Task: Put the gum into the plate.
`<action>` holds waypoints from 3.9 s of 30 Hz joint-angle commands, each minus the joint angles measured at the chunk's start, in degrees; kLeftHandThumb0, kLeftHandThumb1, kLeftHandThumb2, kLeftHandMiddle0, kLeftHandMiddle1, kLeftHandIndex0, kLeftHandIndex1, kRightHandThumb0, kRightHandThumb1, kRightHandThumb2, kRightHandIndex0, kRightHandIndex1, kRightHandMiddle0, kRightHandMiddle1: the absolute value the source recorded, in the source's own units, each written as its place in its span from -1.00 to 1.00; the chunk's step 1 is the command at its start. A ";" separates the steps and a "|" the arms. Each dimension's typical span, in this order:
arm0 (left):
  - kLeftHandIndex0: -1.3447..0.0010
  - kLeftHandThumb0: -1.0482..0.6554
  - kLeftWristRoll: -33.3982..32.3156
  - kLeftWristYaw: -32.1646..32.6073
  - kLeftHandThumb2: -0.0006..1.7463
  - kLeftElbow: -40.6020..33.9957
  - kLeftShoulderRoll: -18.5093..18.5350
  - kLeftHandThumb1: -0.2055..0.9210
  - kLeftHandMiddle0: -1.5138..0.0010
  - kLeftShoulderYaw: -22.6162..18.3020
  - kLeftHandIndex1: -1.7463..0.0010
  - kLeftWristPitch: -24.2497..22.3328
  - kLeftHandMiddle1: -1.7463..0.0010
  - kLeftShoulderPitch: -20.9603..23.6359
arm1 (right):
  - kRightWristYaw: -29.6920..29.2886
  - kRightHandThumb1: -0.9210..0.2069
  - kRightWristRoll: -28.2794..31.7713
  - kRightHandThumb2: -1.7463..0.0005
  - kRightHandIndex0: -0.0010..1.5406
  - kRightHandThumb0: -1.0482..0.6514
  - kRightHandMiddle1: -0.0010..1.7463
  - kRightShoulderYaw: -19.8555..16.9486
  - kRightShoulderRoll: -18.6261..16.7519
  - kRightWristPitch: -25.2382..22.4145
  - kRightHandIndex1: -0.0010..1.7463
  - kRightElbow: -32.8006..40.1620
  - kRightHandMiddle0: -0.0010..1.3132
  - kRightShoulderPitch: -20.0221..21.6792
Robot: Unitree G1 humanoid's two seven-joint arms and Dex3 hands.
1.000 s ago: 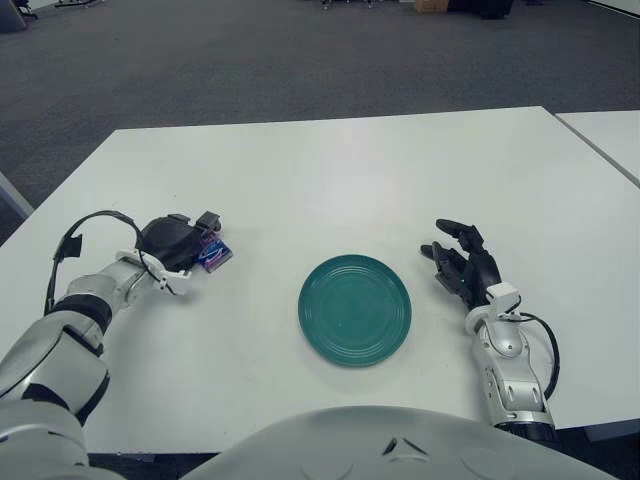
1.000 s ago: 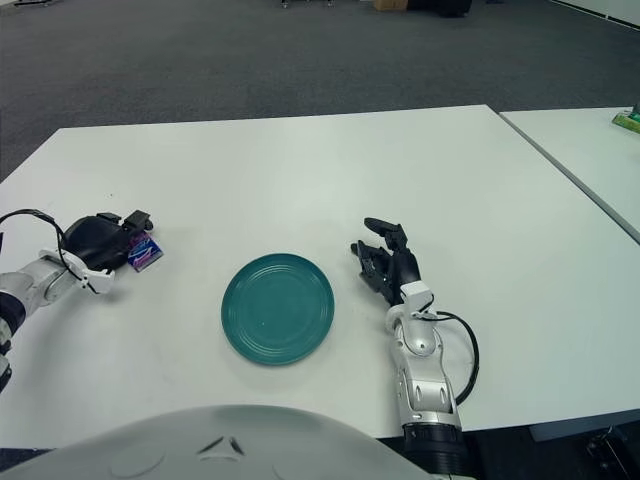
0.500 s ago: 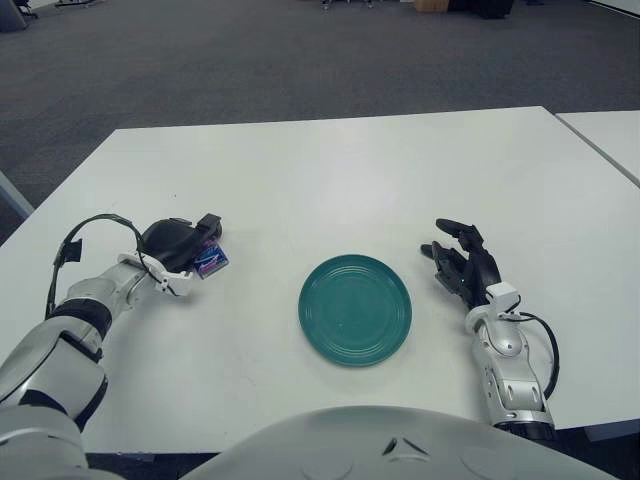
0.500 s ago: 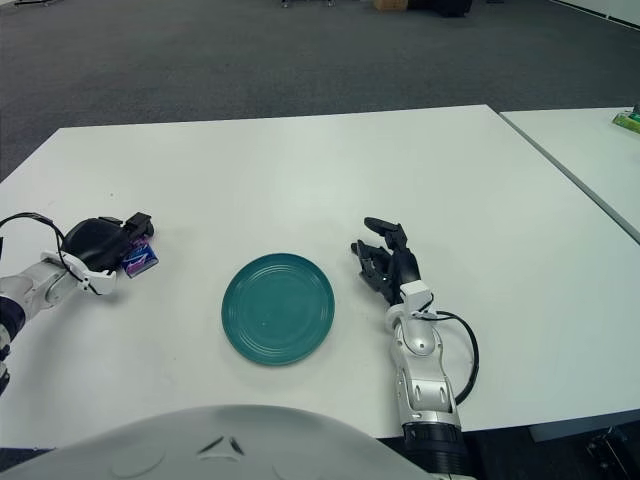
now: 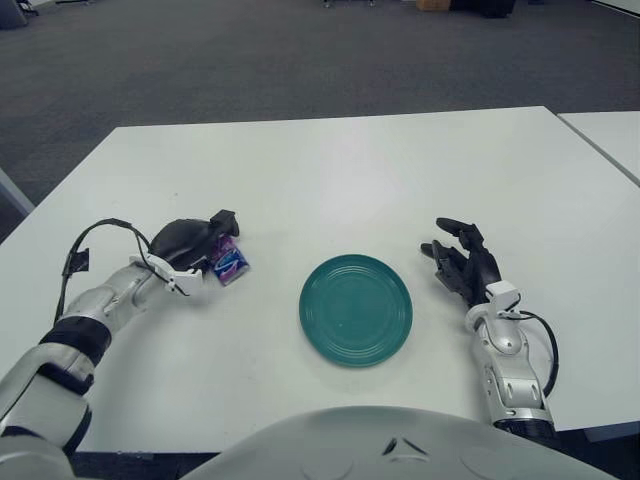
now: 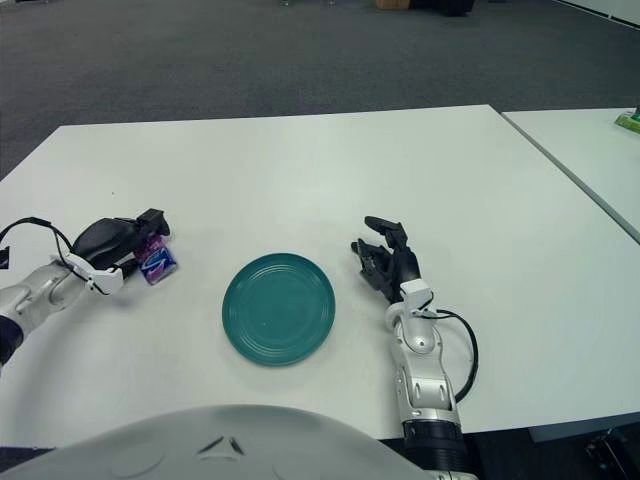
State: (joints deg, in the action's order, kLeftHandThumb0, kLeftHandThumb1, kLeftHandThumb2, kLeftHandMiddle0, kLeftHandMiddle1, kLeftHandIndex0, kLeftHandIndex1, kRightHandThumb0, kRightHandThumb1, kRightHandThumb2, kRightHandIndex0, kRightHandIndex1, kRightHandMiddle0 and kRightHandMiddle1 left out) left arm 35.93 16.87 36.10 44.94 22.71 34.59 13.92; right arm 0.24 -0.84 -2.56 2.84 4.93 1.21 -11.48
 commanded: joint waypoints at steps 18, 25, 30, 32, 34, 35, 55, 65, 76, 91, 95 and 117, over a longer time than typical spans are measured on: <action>0.32 0.23 -11.08 -12.34 0.65 -19.83 -1.26 -0.25 0.09 -13.93 -1.00 -2.42 -0.97 -6.50 | 0.44 -1.00 0.22 0.36 -0.24 -0.38 0.07 -0.16 0.13 -2.09 -0.34 -1.99 -0.79 -0.40; 0.24 0.23 -12.65 -16.24 0.75 -22.87 -2.44 -0.38 0.02 -15.59 -1.00 -3.74 -1.00 -7.64 | 0.62 -1.00 0.56 0.36 -0.24 -0.38 0.06 -0.20 -0.01 -2.26 -0.33 -2.10 -0.80 -0.43; 0.16 0.23 -13.79 -18.37 0.83 -24.41 -3.73 -0.49 -0.03 -16.02 -1.00 -4.28 -1.00 -8.50 | 0.53 -1.00 0.56 0.37 -0.23 -0.38 0.07 -0.23 -0.08 -2.26 -0.32 -2.11 -0.79 -0.39; 0.14 0.23 -14.00 -19.02 0.85 -25.73 -4.73 -0.53 -0.05 -15.83 -1.00 -4.50 -1.00 -9.24 | 0.30 -1.00 0.21 0.37 -0.23 -0.38 0.07 -0.13 -0.06 -2.34 -0.32 -1.95 -0.79 -0.46; 0.13 0.22 -13.77 -19.53 0.86 -27.49 -5.88 -0.53 -0.05 -15.49 -1.00 -4.81 -1.00 -10.10 | 0.07 -1.00 -0.17 0.37 -0.24 -0.38 0.07 0.00 -0.05 -2.40 -0.32 -1.83 -0.79 -0.51; 0.14 0.22 -13.58 -19.73 0.85 -28.28 -6.38 -0.52 -0.04 -15.37 -1.00 -5.00 -1.00 -10.45 | -0.01 -1.00 -0.27 0.37 -0.24 -0.38 0.07 0.04 -0.04 -2.41 -0.32 -1.81 -0.79 -0.53; 0.16 0.23 -11.01 -27.01 0.82 -39.68 -15.31 -0.48 -0.02 -9.92 -1.00 -7.75 -1.00 -11.82 | -1.39 -1.00 -1.18 0.35 -0.26 -0.37 0.08 1.36 -0.62 -2.79 -0.32 -0.67 -0.81 -1.29; 0.11 0.23 -2.89 -25.01 0.80 -40.51 -16.86 -0.48 0.00 -5.93 -0.96 -3.24 -1.00 -11.31 | -2.39 -1.00 -1.73 0.35 -0.24 -0.36 0.08 2.13 -0.81 -3.04 -0.31 0.24 -0.83 -1.52; 0.13 0.23 7.25 -16.60 0.83 -37.17 -18.97 -0.51 -0.02 -4.16 -1.00 0.31 -1.00 -10.26 | -2.95 -1.00 -1.67 0.35 -0.22 -0.36 0.09 2.46 -0.92 -3.74 -0.28 0.85 -0.83 -1.65; 0.07 0.23 2.59 -21.87 0.71 -37.04 -23.50 -0.41 0.03 -1.94 -0.87 -6.46 -0.97 -11.26 | -3.67 -0.99 -1.33 0.37 -0.21 -0.32 0.12 2.81 -1.59 -4.19 -0.24 0.89 -0.84 -1.34; 0.44 0.22 3.96 -21.52 0.16 -36.75 -23.59 0.28 0.34 -1.48 -0.92 -6.83 -0.86 -11.10 | -3.58 -1.00 -1.19 0.38 -0.22 -0.33 0.12 2.82 -1.67 -4.00 -0.23 0.64 -0.84 -1.21; 1.00 -1.00 3.86 -28.21 -0.64 -42.12 -22.89 1.00 0.99 -1.45 0.96 -13.88 0.99 -11.90 | -3.73 -0.98 -1.26 0.34 -0.22 -0.28 0.12 3.02 -2.23 -4.40 -0.18 0.39 -0.86 -0.30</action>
State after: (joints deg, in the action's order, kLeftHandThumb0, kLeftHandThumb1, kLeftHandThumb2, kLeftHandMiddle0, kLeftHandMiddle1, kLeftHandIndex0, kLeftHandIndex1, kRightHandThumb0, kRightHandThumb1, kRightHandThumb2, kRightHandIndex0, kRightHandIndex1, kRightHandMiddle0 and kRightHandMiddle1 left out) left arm 40.92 -9.76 -5.22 21.28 21.98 22.16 2.17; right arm -3.53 -1.82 0.28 0.99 2.65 3.16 -11.84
